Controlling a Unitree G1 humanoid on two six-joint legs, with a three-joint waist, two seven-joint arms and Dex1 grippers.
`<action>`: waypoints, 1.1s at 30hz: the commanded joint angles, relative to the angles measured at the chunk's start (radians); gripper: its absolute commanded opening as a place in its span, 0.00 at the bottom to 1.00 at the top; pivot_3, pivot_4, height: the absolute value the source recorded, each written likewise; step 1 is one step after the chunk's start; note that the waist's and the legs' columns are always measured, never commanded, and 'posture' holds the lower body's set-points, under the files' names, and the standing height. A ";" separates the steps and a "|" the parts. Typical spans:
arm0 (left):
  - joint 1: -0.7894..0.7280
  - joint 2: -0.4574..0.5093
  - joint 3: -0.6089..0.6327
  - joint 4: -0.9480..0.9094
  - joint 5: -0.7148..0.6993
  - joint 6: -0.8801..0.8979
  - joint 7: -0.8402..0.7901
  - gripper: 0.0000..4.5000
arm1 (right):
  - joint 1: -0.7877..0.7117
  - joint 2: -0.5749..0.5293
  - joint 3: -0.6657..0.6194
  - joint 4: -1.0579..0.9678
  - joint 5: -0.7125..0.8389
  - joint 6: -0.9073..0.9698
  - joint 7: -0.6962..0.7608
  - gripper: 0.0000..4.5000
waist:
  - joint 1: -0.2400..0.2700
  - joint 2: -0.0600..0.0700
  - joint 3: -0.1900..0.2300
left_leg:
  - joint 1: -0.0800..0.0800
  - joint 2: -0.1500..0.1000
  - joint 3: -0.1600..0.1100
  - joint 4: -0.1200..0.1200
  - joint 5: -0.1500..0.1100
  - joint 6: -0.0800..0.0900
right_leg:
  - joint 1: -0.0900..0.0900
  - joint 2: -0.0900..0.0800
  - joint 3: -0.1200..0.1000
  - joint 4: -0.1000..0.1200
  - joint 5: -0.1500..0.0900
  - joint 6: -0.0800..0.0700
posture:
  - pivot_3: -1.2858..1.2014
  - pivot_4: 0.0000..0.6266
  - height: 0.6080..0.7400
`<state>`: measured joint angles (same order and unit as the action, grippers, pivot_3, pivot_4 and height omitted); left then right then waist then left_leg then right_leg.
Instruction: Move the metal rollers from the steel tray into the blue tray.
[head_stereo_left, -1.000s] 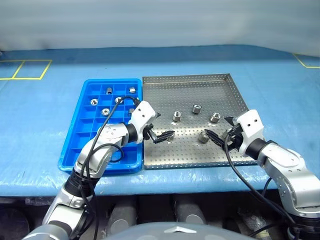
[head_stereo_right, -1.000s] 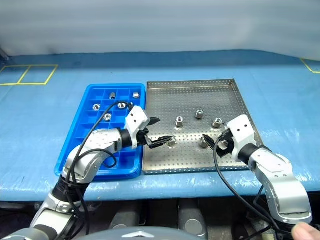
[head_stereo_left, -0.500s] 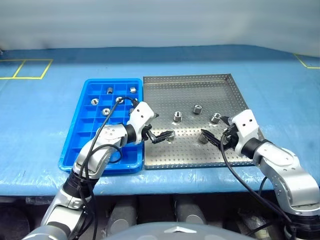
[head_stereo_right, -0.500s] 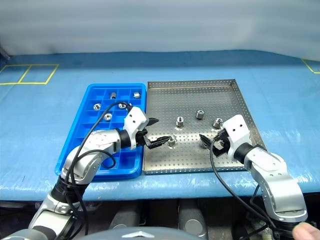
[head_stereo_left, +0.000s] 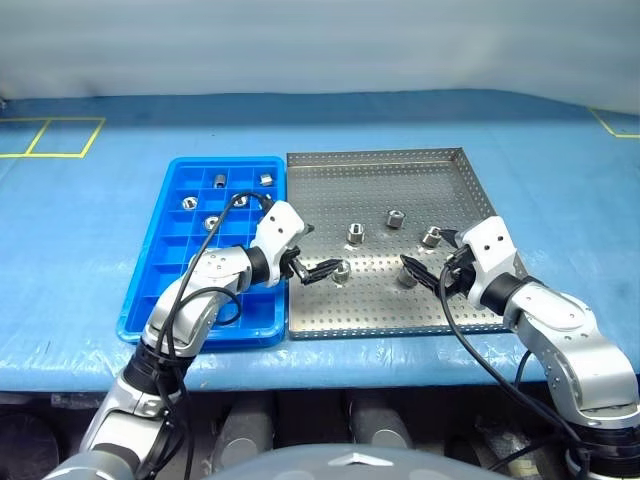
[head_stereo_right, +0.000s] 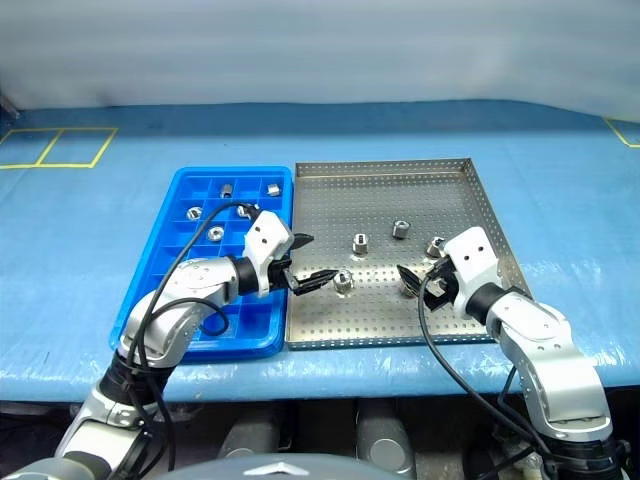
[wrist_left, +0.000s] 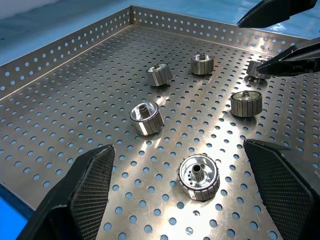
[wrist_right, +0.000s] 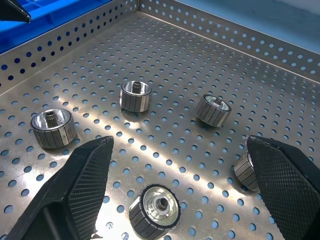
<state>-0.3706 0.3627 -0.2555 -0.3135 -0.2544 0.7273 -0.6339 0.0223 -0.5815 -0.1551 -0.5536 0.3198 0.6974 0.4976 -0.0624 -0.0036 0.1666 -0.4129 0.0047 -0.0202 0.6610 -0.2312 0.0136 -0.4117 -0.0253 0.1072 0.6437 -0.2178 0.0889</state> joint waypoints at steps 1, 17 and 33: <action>-0.012 -0.001 0.008 -0.029 -0.009 -0.017 -0.002 1.00 | -0.001 -0.004 -0.011 -0.020 0.000 -0.021 -0.002 1.00 | 0.000 0.000 0.000 | 0.000 0.000 0.000 0.000 0.000 0.000 | 0.000 0.000 0.000 0.000 0.000 0.000 | 0.50 0.24 1.00; -0.177 -0.032 -0.202 0.146 0.136 0.013 -0.005 1.00 | 0.031 0.019 -0.006 -0.051 -0.005 -0.030 -0.030 1.00 | -0.004 0.000 0.000 | 0.000 0.000 0.000 0.000 0.000 0.000 | 0.000 0.001 0.000 0.000 0.000 0.000 | 0.48 0.24 1.00; -0.238 -0.075 -0.303 0.337 0.229 0.062 -0.030 0.80 | 0.058 0.047 0.009 -0.060 -0.019 -0.046 -0.060 1.00 | -0.017 0.000 0.000 | 0.000 0.000 0.000 0.000 0.000 0.000 | -0.001 0.001 0.000 0.000 0.000 0.000 | 0.48 0.24 1.00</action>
<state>-0.6008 0.2918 -0.5644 0.0317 -0.0382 0.7837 -0.6590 0.0947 -0.5363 -0.1400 -0.5832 0.3008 0.6770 0.4382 -0.0793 -0.0037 0.1666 -0.4132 0.0052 -0.0202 0.6606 -0.2312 0.0136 -0.4125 -0.0243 0.1074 0.6440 -0.2178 0.0889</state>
